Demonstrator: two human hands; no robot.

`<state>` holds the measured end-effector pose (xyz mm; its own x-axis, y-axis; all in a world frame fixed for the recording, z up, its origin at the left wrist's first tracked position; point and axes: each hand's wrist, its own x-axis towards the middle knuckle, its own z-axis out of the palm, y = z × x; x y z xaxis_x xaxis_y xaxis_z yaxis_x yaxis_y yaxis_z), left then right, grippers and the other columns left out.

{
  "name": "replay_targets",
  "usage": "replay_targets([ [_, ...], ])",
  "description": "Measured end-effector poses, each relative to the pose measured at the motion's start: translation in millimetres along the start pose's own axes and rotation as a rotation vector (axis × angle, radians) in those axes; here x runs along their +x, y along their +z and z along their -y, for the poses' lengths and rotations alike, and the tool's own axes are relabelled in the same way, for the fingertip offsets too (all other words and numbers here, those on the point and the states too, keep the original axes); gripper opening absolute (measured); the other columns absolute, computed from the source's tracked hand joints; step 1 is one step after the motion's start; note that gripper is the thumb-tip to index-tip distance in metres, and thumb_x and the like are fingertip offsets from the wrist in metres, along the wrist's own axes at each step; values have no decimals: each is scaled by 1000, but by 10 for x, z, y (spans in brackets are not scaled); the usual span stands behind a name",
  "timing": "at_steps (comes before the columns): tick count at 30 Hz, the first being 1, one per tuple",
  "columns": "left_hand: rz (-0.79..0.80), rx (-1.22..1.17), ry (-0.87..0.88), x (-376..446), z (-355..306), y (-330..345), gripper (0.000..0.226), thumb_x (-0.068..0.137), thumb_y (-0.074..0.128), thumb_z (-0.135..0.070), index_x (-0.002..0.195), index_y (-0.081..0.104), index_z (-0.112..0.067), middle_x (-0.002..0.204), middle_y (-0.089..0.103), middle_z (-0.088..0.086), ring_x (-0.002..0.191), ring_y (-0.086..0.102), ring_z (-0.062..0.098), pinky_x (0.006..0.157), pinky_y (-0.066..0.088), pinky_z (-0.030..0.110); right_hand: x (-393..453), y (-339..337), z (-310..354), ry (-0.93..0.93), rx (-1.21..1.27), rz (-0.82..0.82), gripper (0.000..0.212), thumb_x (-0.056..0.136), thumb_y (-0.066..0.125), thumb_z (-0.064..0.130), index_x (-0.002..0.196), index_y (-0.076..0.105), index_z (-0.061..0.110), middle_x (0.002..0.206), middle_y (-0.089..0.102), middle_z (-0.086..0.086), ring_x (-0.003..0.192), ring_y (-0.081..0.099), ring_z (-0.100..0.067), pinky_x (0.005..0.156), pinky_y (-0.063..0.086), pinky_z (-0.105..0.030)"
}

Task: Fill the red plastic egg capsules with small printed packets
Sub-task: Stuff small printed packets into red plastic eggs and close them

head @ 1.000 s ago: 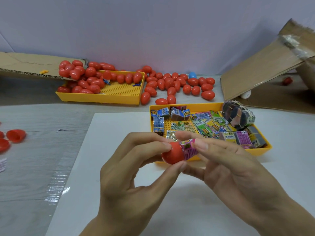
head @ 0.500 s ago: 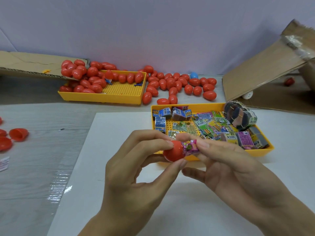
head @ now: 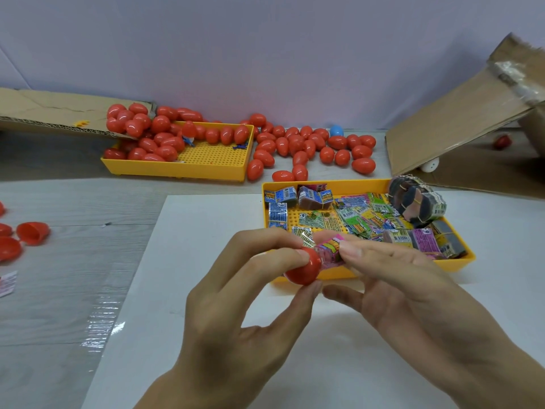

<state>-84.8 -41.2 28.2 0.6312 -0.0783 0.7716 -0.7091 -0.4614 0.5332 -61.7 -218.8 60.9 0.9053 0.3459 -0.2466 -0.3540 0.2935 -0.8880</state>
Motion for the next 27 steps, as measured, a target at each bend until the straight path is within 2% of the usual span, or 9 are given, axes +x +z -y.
replay_targets([
  [2, -12, 10, 5, 2, 6, -2, 33, 79, 80, -8, 106, 63, -9, 109, 65, 9, 105, 65, 22, 78, 58, 32, -2, -4, 1, -19, -5, -29, 46, 64, 72, 25, 96, 74, -8, 112, 72, -11, 96, 68, -21, 71, 58, -32],
  [6, -44, 10, -6, 3, 23, -5, 33, 78, 81, -6, 106, 63, -9, 108, 65, 10, 102, 66, 25, 77, 58, 35, -5, 12, -25, -125, -102, -59, 28, 64, 81, 28, 78, 79, 4, 110, 73, -1, 95, 69, -13, 68, 56, -31],
  [9, -45, 16, -13, 5, 21, -5, 32, 79, 80, -7, 107, 64, -9, 108, 64, 10, 102, 66, 25, 77, 58, 35, -5, 21, -46, -172, -120, -66, 49, 45, 92, 49, 74, 80, 12, 103, 72, 5, 81, 63, -7, 57, 49, -24],
  [12, -37, 22, -11, 14, 12, -5, 29, 78, 81, -7, 104, 68, -10, 106, 64, 11, 101, 66, 24, 76, 59, 35, 3, 12, -53, -185, -114, -82, 55, 34, 94, 53, 70, 79, 13, 93, 68, 9, 72, 55, -8, 52, 43, -22],
  [17, -29, 9, -12, 2, -11, 24, 34, 77, 81, -7, 107, 66, -5, 104, 65, 6, 99, 67, 23, 73, 58, 30, 3, 15, -74, -123, -48, -31, 54, 37, 96, 45, 73, 79, 9, 92, 64, 4, 71, 55, -8, 52, 41, -23],
  [20, -34, -29, -25, -6, -16, 31, 30, 80, 79, -10, 107, 66, -8, 105, 64, 3, 100, 66, 23, 73, 58, 27, 9, 12, -74, -150, -118, -57, 56, 36, 94, 50, 73, 79, 10, 90, 65, 8, 72, 55, -7, 52, 41, -23],
  [27, -30, -32, -57, -10, -35, 48, 31, 78, 79, -9, 104, 65, -5, 105, 64, 11, 99, 67, 26, 72, 59, 26, 22, -8, -96, -214, -225, -63, 54, 39, 90, 58, 69, 79, 15, 84, 67, 15, 68, 53, -5, 50, 40, -20],
])
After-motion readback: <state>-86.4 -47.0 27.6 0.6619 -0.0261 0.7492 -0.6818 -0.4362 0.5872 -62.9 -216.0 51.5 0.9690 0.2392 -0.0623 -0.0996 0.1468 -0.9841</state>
